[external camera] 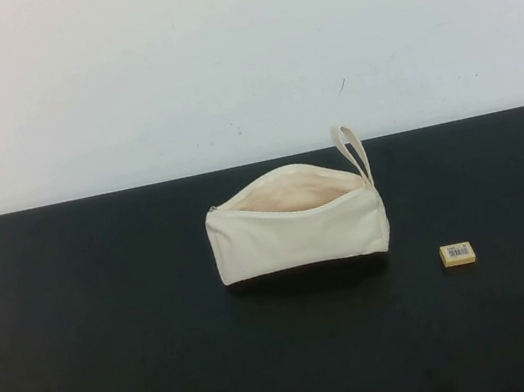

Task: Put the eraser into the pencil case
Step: Pick up the eraser from the table

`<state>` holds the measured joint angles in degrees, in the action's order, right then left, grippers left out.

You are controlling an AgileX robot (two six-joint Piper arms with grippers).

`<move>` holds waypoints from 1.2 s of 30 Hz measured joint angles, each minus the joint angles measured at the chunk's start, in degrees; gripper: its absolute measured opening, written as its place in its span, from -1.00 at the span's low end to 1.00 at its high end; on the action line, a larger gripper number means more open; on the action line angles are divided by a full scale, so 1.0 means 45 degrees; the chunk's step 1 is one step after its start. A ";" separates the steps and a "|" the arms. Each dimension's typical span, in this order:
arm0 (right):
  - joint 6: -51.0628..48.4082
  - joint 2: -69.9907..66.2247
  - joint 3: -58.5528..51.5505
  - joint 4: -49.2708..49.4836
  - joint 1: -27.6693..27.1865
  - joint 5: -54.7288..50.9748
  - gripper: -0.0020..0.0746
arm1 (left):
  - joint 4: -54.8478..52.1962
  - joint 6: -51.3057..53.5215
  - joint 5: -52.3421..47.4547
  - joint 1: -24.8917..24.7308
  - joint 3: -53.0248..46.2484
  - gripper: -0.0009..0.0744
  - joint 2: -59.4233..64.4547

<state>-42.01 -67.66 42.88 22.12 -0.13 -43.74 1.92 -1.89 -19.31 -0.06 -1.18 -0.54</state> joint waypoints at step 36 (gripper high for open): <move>-0.2810 -1.1086 0.9263 -0.5287 0.4404 0.0053 0.25 | 0.0000 -0.0029 0.0000 0.0000 0.0000 -0.98 0.0000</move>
<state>-54.66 -117.55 84.57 -1.67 19.69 -43.50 1.92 -2.03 -19.31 -0.06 -1.18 -0.54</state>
